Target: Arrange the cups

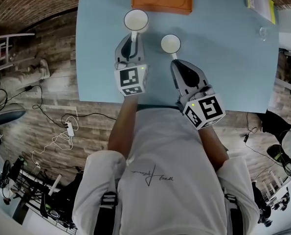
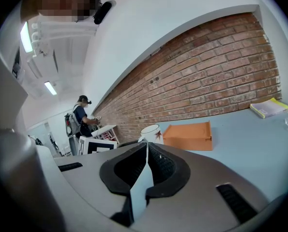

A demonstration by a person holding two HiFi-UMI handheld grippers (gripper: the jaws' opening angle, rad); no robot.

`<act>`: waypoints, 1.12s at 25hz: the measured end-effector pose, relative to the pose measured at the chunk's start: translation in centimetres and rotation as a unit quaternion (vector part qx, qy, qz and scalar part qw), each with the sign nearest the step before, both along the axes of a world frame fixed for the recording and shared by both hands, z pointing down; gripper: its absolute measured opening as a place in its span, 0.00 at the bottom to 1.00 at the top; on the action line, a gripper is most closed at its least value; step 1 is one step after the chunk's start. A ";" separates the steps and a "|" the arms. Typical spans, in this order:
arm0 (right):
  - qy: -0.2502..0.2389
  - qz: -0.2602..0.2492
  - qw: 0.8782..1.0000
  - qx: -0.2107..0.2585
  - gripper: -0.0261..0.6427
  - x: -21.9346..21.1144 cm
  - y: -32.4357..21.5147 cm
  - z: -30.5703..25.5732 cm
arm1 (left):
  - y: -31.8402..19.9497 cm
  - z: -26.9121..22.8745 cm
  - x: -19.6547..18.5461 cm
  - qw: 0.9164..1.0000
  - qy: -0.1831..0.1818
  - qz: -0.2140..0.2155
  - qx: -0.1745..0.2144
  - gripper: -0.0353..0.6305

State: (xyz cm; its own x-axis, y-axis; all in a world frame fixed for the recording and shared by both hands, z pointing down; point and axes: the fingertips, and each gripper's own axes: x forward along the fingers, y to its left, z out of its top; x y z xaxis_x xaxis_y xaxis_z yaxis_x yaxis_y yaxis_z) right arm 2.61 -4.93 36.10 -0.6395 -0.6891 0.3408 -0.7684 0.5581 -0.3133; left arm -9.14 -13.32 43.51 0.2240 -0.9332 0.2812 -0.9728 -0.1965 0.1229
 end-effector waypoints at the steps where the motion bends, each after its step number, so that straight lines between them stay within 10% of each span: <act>1: -0.001 0.002 1.000 0.001 0.07 0.1 -0.1 0.0 | -0.2 -0.1 0.1 1.000 0.000 0.002 0.001 0.14; 28: -0.010 0.051 0.998 -0.035 0.07 2.2 -2.6 2.0 | -7.3 -1.1 1.6 0.999 -0.017 0.037 0.018 0.14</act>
State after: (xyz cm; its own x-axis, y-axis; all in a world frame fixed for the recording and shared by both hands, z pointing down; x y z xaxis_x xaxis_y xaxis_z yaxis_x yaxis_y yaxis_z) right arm 4.76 -7.49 38.07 -0.5742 -0.7262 0.3781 -0.8134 0.4537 -0.3640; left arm -7.49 -20.67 42.40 0.2831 -0.9241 0.2566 -0.9591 -0.2711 0.0817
